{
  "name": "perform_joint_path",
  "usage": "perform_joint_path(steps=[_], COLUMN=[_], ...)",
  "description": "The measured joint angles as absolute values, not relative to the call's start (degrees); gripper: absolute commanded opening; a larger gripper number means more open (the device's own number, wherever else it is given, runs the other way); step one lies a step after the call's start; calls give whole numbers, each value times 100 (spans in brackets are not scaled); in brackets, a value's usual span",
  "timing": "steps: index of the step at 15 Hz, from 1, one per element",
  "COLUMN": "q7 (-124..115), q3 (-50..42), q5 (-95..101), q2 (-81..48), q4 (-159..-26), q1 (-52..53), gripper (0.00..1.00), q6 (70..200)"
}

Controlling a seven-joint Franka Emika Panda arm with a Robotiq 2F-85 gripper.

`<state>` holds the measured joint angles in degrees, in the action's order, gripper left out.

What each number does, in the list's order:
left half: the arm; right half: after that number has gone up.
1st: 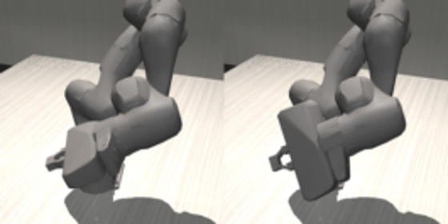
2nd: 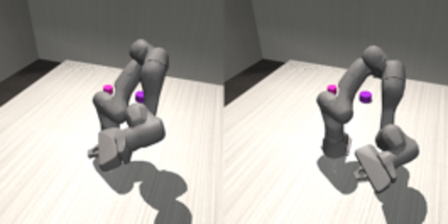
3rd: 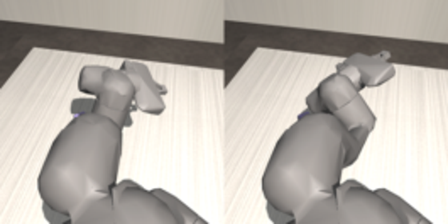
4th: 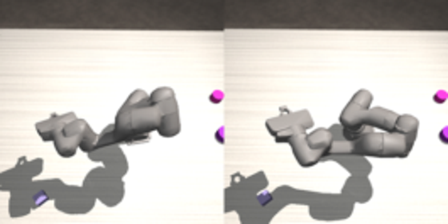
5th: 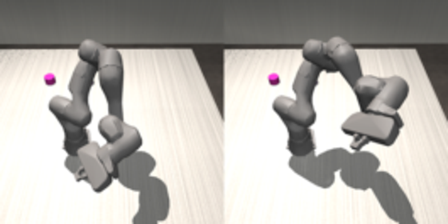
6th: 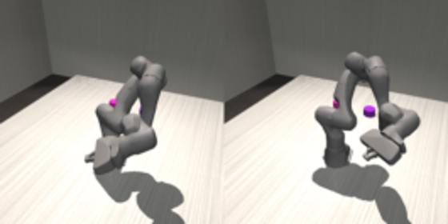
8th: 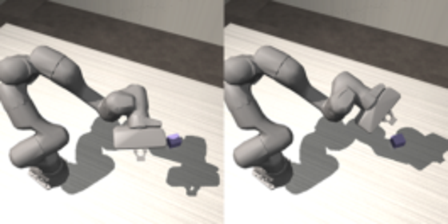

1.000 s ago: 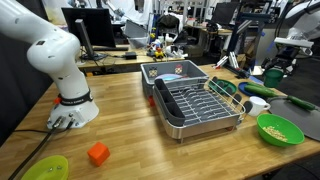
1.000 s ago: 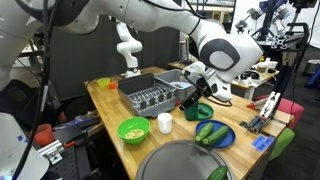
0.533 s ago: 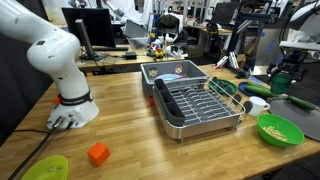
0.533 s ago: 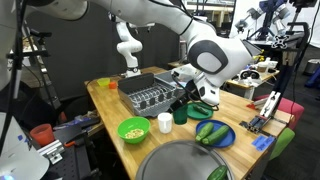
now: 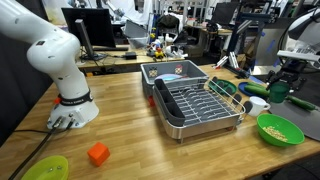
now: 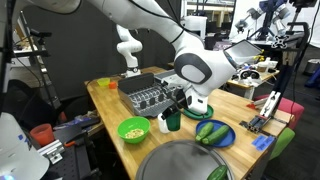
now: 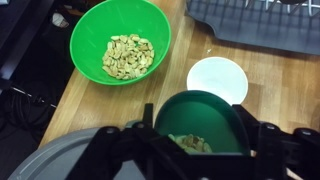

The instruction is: Pour the contents of the green cup into the bowl

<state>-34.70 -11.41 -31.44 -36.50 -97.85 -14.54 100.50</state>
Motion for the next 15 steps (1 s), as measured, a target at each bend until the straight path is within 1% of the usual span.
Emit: perform_joint_path(steps=[8,9,15], q7=[-3470,-3470,-3473], q3=[-1141,-1141,-1230], q5=[-3144,-3144,-3019], q2=[-3651,-3651,-3636], q4=[-9775,-9775,-9839], q1=[-1462,-1462,-1462], gripper=[77,52,52], q6=[10048,10048,10075])
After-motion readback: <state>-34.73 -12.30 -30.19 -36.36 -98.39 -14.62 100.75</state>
